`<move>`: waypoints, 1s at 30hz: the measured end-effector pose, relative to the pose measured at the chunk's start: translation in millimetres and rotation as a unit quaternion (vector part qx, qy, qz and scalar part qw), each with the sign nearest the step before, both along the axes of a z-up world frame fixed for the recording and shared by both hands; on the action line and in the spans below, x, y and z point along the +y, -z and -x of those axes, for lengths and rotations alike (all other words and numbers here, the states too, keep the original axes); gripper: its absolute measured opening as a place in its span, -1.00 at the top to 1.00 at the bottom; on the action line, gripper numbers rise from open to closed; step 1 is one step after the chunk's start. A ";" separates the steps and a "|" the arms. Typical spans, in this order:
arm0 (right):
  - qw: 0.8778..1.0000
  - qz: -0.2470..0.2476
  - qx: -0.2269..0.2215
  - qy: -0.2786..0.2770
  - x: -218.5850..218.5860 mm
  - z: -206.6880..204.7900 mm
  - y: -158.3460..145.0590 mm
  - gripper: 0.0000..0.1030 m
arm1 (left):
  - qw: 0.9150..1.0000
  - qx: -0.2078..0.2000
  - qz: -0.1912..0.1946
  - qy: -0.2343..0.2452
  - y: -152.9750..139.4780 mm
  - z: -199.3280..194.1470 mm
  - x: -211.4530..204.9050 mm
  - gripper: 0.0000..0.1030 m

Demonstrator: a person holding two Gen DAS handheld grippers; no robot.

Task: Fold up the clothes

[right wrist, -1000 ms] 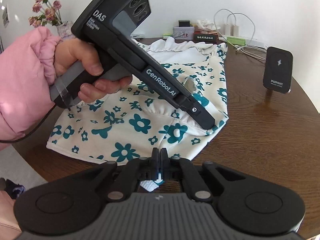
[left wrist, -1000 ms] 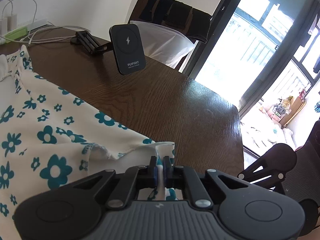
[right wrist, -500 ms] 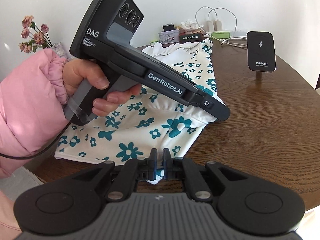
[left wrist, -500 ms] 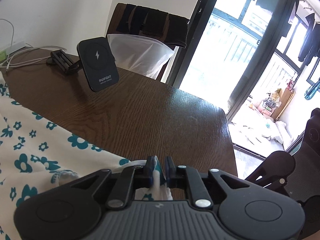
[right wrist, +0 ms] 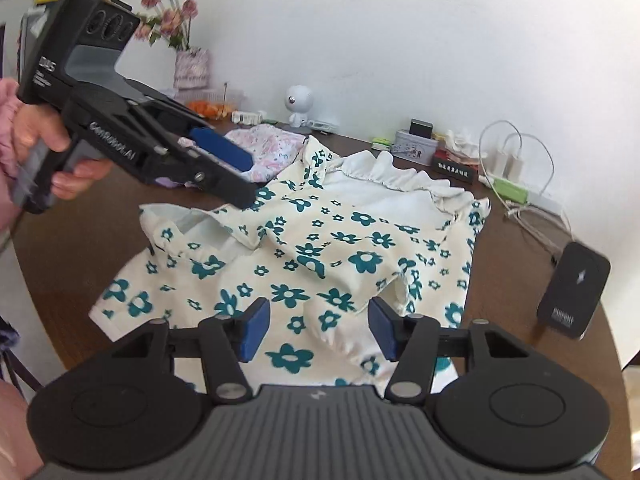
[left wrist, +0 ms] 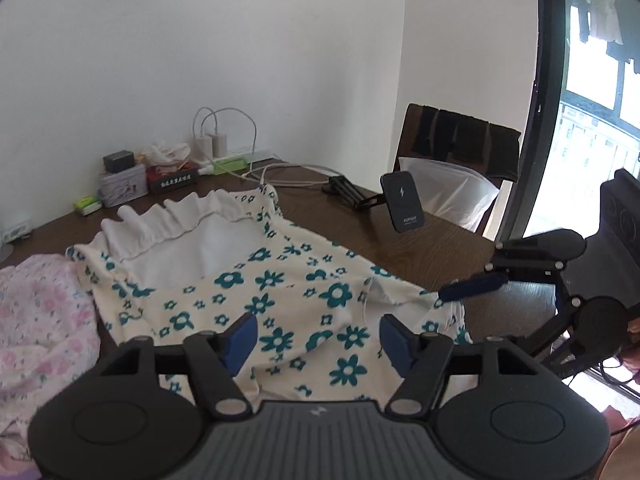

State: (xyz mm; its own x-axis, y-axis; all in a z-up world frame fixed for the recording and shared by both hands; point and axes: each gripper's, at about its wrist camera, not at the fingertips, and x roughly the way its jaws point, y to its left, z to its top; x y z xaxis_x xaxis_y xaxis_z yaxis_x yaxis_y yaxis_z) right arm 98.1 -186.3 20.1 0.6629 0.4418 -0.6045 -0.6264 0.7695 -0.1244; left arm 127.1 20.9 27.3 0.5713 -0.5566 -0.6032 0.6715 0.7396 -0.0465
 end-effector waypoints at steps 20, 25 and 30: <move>0.992 -0.075 0.095 0.040 -51.4 -27.1 20.8 0.47 | 0.997 0.040 0.013 -0.066 52.5 22.4 23.7 0.70; 0.993 -0.107 0.048 0.024 -52.2 -9.4 -6.4 0.27 | 0.997 0.010 0.031 -0.063 38.1 41.5 20.6 0.58; 0.996 -0.070 0.054 -0.004 -38.4 1.2 0.2 0.29 | 0.998 0.020 -0.009 -0.067 51.2 52.9 11.8 0.75</move>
